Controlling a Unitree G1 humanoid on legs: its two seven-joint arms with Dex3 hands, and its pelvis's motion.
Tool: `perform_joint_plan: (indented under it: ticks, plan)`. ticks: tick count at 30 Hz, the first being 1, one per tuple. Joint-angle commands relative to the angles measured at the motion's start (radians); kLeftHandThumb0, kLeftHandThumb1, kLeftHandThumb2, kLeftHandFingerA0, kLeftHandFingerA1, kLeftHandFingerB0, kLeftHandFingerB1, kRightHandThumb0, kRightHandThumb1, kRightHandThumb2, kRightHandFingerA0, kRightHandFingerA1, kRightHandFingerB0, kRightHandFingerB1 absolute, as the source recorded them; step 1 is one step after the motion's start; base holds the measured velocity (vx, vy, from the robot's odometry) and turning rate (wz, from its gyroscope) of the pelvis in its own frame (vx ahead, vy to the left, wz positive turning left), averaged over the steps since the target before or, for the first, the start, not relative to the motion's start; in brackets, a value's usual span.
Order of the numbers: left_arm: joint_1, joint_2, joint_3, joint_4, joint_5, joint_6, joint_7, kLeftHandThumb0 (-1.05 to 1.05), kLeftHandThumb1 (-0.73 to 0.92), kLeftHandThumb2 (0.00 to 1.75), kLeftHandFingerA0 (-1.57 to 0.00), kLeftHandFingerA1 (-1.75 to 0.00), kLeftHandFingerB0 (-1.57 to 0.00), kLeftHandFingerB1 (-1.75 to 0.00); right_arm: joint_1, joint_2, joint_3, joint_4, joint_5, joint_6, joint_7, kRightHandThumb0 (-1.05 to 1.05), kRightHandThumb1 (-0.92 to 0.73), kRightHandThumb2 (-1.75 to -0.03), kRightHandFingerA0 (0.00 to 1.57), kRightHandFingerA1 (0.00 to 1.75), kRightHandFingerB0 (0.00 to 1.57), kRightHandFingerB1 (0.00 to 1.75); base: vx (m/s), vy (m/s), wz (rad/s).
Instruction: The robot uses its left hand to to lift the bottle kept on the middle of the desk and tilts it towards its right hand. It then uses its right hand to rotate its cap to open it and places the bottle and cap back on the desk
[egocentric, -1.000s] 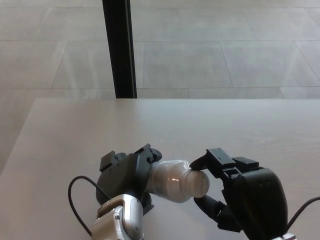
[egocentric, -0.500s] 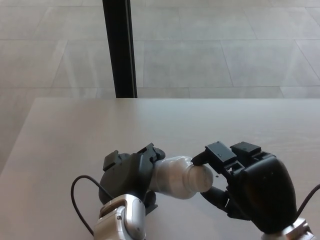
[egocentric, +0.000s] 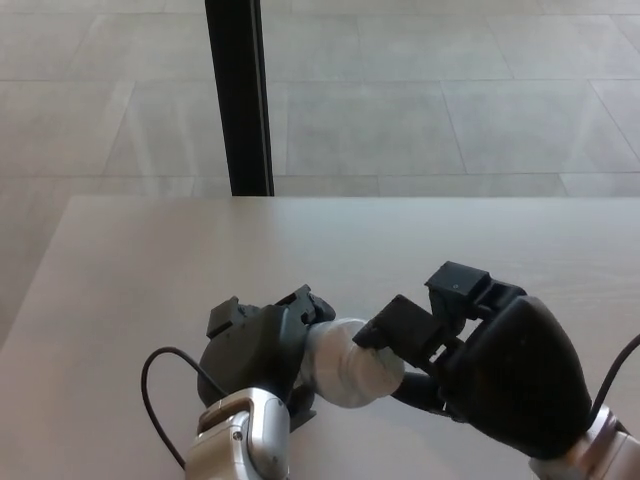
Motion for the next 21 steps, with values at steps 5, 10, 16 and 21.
perform_joint_plan:
  ticks: [5, 10, 16, 21]
  plan:
    - [0.012, 0.014, -0.017, 0.086, -0.034, 0.056, -0.111, -0.03, 0.67, 0.57, -0.67, -1.02, -0.64, -0.77, -0.158, -0.117, 0.126, -0.009, -0.195, -0.259, -0.275, -0.41, -0.69, -0.67, 0.9, 1.6, 0.61, 1.16, 0.0, 0.0, 0.0]
    - [0.039, 0.04, -0.007, 0.077, -0.043, -0.021, -0.097, 0.05, 0.66, 0.65, -0.66, -1.21, -0.66, -0.85, -0.214, -0.169, 0.162, 0.008, -0.219, -0.303, -0.285, -0.41, -0.75, -0.65, 0.87, 1.58, 0.61, 1.3, 0.0, 0.0, 0.0]
    - [0.033, 0.003, 0.019, 0.058, -0.049, 0.061, -0.115, 0.06, 0.73, 0.68, -0.59, -1.1, -0.55, -0.67, -0.282, -0.238, 0.171, 0.034, -0.218, -0.38, -0.293, -0.39, -0.74, -0.62, 0.81, 1.57, 0.67, 1.19, 0.0, 0.0, 0.0]
    - [0.045, 0.003, 0.017, 0.048, -0.044, 0.044, -0.12, 0.02, 0.76, 0.65, -0.58, -1.08, -0.56, -0.76, -0.321, -0.258, 0.181, 0.06, -0.233, -0.407, -0.315, -0.37, -0.73, -0.64, 0.81, 1.58, 0.66, 1.18, 0.0, 0.0, 0.0]
